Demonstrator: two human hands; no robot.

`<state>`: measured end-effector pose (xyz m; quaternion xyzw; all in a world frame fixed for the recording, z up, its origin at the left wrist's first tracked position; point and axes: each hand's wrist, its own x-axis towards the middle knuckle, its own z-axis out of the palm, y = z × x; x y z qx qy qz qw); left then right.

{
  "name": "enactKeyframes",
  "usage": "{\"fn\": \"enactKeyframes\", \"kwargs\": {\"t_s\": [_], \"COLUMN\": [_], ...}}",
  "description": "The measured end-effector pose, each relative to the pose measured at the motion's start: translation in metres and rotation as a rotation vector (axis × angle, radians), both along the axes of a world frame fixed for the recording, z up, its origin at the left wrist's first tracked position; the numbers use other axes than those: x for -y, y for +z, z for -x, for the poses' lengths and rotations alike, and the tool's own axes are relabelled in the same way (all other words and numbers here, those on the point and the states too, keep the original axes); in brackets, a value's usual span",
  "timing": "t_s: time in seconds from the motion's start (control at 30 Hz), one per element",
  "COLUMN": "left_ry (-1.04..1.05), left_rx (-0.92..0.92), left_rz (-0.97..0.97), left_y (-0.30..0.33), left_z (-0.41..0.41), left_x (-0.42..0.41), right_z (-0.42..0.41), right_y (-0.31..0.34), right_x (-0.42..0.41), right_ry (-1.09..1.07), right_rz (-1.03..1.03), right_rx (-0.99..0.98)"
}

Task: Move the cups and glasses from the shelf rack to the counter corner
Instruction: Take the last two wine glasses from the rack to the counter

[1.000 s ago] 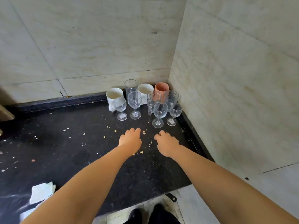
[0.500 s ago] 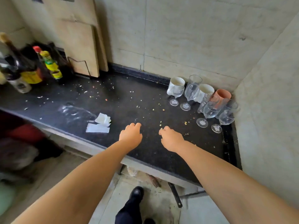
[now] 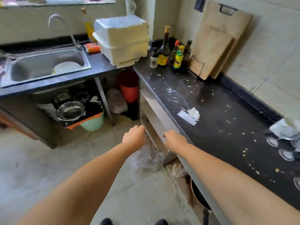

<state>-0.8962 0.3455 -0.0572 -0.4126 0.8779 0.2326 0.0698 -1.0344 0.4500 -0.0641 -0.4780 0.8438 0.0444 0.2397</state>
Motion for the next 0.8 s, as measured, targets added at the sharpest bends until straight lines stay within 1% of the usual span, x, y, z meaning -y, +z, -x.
{"fn": "enactKeyframes", "kwargs": {"t_s": [0.1,0.3,0.33,0.43,0.6,0.7,0.8], "left_ry": [0.091,0.257,0.274,0.422,0.638,0.785,0.884], "left_rx": [0.027,0.061,0.059,0.034,0.030,-0.016,-0.033], "left_rz": [-0.001,0.006,0.003,0.018,0.047,0.058,0.063], "left_y": [-0.004,-0.013,-0.013,-0.010,0.004,0.011,0.010], "left_z": [-0.057,-0.210,-0.225,-0.319,-0.448,-0.500,-0.538], "left_x": [0.029,0.097,0.104,0.142,0.191,0.215,0.244], "right_z": [-0.045,-0.182,-0.197,-0.284,-0.400,-0.453,-0.496], "right_y": [-0.003,-0.010,-0.012,-0.014,-0.005,0.006,0.012], "right_x": [0.047,0.149,0.158,0.209,0.280,0.318,0.360], "right_ry": [0.095,0.252,0.270,0.386,0.585,0.704,0.802], "right_rz": [0.014,0.022,0.018,0.027,0.083,0.115,0.112], "right_rx": [-0.005,0.029,0.039,0.067,0.083,0.078,0.077]}}
